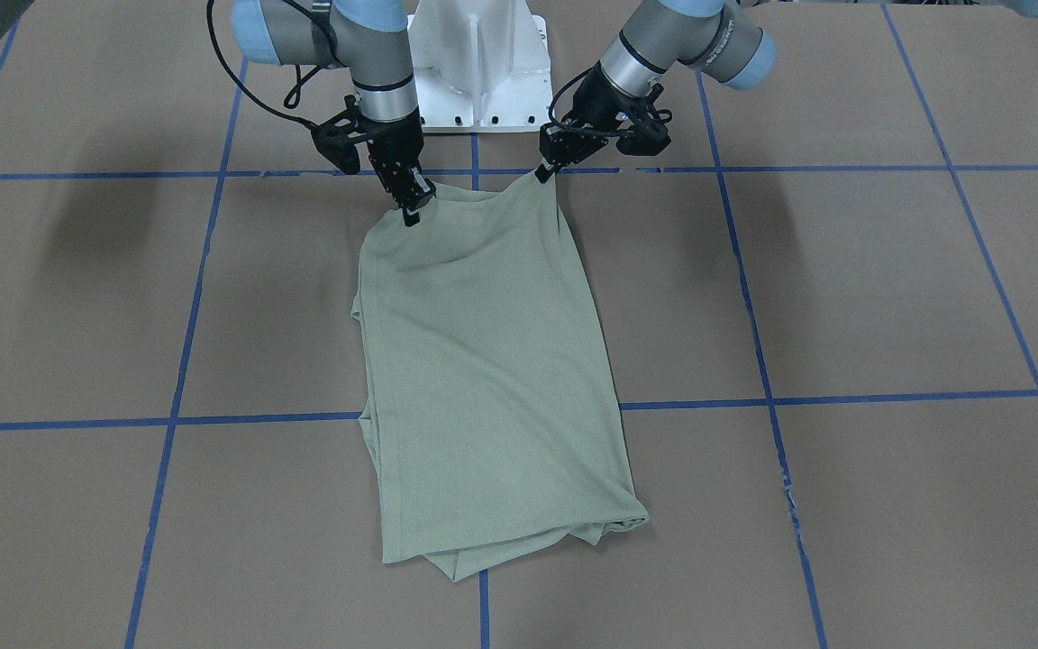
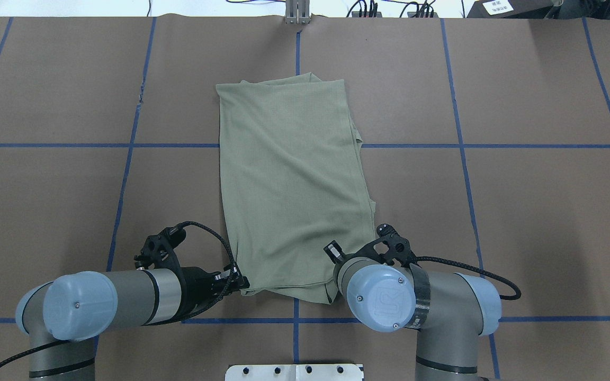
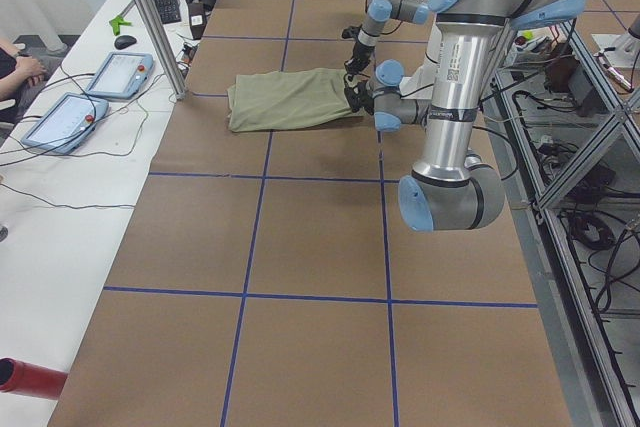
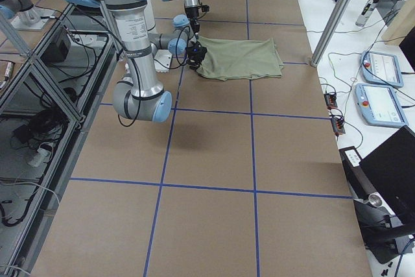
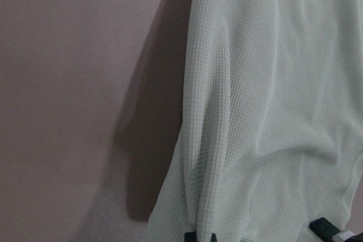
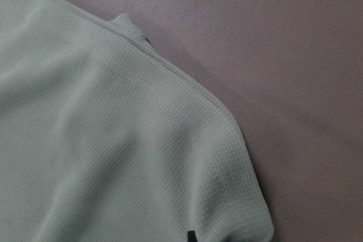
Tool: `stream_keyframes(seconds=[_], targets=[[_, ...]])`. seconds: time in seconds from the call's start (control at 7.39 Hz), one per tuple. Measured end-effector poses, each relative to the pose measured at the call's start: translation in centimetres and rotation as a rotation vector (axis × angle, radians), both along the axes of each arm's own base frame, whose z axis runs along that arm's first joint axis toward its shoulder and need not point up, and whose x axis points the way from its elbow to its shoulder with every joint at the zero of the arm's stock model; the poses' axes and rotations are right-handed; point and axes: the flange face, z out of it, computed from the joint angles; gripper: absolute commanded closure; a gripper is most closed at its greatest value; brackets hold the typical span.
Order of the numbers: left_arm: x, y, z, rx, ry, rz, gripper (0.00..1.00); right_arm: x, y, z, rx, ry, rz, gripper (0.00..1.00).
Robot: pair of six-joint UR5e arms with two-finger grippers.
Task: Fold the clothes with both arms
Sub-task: 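Lift the near edge with both grippers and fold it away from the robot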
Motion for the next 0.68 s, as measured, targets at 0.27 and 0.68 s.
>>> stream_keyframes(seconds=[0.27,0.68], targets=[[-3.1,0.9,-3.9,-0.012,0.0,0.063,1.0,4.5,1.3,-4.1,-0.007,0.003,-0.011,1.0],[-9.7,2.2,-10.2,-0.028,0.001,0.135,1.0,11.9,4.4,-10.3,-0.027,-0.015,-0.067,1.0]])
